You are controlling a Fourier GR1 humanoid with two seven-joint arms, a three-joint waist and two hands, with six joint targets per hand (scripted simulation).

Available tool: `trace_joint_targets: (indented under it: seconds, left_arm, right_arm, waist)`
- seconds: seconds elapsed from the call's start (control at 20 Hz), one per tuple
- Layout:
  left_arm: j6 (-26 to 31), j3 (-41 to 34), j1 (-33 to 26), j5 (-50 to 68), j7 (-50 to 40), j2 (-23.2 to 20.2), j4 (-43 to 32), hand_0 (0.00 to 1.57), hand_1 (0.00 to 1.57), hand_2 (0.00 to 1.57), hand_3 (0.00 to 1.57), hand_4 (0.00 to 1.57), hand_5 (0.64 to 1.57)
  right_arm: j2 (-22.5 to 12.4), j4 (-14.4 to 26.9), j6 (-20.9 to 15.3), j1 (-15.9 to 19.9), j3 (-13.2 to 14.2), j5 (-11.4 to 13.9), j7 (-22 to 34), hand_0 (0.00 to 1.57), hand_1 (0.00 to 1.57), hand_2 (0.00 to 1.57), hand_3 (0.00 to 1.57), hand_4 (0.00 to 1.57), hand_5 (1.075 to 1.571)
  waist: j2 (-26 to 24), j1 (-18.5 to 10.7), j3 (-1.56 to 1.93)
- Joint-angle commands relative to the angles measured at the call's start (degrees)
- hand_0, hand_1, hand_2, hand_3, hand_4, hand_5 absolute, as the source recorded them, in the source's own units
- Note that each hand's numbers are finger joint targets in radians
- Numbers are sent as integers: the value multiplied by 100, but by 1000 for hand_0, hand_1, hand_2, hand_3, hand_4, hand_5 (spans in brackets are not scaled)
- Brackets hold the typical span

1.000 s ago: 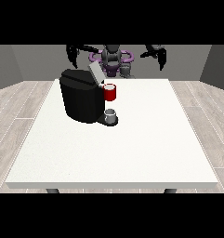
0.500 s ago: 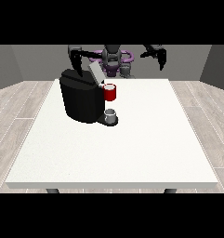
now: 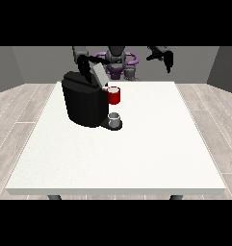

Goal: Insert the coffee pod into the coffee machine and close the lid

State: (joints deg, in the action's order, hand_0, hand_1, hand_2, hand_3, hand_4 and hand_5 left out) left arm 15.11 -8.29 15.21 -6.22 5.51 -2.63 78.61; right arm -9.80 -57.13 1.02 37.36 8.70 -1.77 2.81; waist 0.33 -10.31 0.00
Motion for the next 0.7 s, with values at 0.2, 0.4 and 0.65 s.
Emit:
trace_joint_targets:
  seconds: [0.2, 0.4, 0.65]
  left_arm:
    - [-150, 111, -458, -142, 22, -130, 287, 0, 0, 0, 0, 299, 1571]
    - [0, -3, -238, -28, 101, -314, 227, 0, 0, 0, 0, 348, 1571]
    - [-47, 189, 77, -19, -83, -125, 293, 0, 0, 0, 0, 372, 1571]
  right_arm:
    - [82, 163, -31, 309, -231, 208, -40, 0, 0, 0, 0, 127, 1571]
    - [-144, 128, 62, 805, -286, 333, 17, 0, 0, 0, 0, 118, 1571]
    - [-68, 184, -201, 1390, -313, 467, 147, 0, 0, 0, 0, 0, 1571]
  waist:
    - [141, 14, 1]
    - [368, -150, -1]
    - [592, -388, 0]
